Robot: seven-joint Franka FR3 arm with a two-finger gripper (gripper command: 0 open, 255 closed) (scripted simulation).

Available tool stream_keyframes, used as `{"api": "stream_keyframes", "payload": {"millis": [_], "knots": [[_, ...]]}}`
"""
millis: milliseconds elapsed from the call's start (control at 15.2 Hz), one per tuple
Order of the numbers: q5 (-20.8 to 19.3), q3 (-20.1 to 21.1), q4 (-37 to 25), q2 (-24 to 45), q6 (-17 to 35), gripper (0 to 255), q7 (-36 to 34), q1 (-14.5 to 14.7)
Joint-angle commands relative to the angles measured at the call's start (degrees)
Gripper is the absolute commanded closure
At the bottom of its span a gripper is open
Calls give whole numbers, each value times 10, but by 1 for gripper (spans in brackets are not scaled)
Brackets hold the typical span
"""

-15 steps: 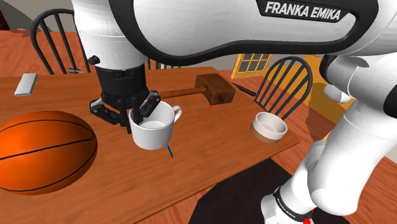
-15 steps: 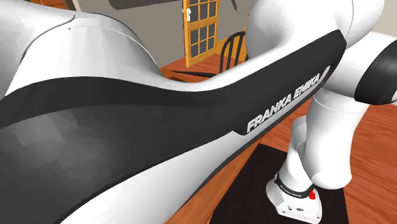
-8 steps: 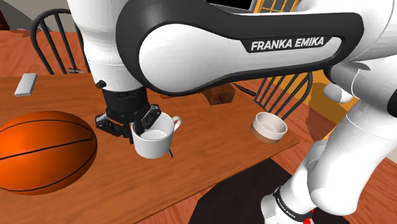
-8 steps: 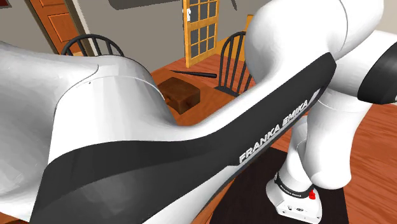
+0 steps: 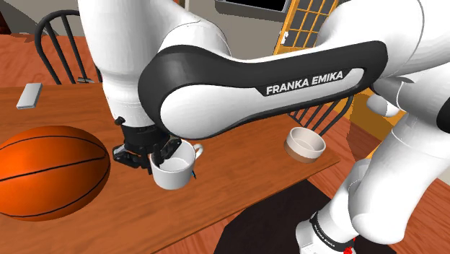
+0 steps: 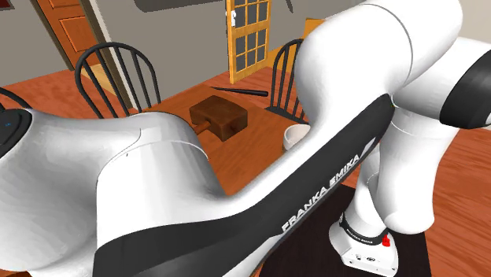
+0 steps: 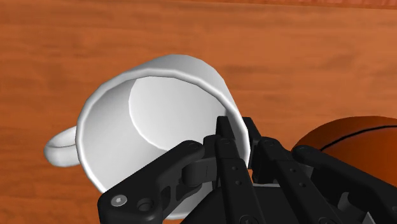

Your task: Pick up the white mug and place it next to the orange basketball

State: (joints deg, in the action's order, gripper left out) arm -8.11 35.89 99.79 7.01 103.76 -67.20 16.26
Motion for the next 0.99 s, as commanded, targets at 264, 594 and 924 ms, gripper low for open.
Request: {"api": "stream_keyframes", "payload": {"millis": [264,594,924], "knots": [[-6,-1,39,7,44,255,-7,0],[-14,-3,67,17,80,255,-14,1],[-24,-5,92,30,114,255,-23,3]]}}
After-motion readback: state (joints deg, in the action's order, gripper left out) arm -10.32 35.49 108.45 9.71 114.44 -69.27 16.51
